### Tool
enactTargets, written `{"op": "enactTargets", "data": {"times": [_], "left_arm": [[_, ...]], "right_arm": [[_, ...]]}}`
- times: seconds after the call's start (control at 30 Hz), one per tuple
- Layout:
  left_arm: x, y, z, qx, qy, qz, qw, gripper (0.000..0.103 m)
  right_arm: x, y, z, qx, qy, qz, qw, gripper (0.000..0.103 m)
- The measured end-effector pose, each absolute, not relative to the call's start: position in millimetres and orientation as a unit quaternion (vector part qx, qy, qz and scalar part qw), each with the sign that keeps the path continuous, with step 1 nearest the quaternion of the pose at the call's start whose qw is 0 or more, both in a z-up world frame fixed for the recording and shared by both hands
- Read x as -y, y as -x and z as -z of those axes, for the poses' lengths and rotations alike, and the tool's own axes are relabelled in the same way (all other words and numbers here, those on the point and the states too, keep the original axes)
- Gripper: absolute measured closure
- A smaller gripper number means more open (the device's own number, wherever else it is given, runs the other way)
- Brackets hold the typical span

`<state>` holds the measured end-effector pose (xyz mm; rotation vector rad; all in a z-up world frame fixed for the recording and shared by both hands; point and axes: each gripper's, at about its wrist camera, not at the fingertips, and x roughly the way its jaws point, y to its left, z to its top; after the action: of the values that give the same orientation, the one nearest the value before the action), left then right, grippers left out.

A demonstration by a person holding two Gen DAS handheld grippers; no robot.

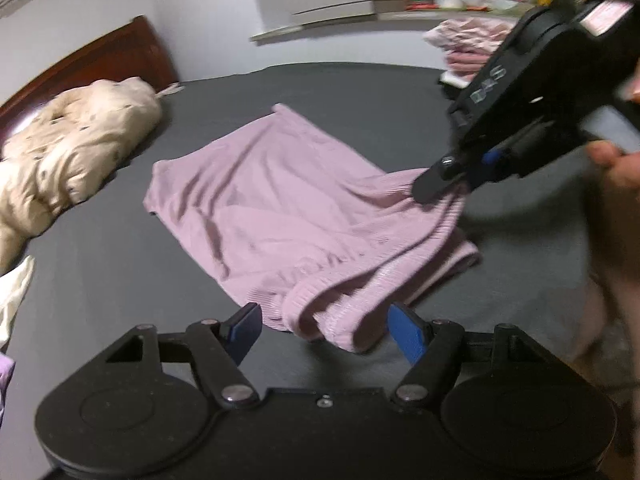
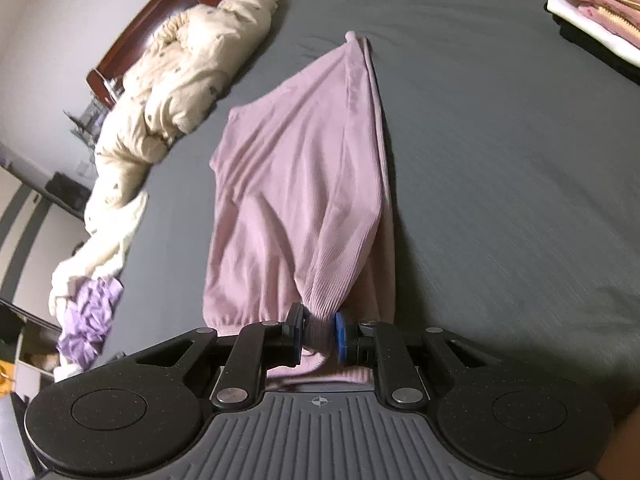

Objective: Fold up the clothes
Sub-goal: 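Open the right gripper and release the folded cuff, then grasp the trousers waistband corner with the right gripper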

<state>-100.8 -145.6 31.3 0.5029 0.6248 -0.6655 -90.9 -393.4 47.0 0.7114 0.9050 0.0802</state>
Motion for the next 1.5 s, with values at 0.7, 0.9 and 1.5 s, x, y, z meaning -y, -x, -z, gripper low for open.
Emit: {"op": "enactTargets", "data": {"times": [0.7,0.9,1.5], "left_arm": [[145.0,92.1,-7.4,-0.286,-0.202,0.278,0.894,0.076],[140.4,100.3,-16.1,-0.277,-0.212,0.249,0.904,0.088],[131.2,124.4,-7.2,-0.296,-0.207,0.235,0.903,0.084]], "right_arm": [[402.3,87.3,-29.1,-0.444,-0.385,-0.052,0.807,0.089],[394.3,93.3,-24.1,-0.459,-0.383,-0.056,0.8,0.089],[407.2,125.1,-41.2,-0.434,-0.317,-0.017,0.843,0.044]]}}
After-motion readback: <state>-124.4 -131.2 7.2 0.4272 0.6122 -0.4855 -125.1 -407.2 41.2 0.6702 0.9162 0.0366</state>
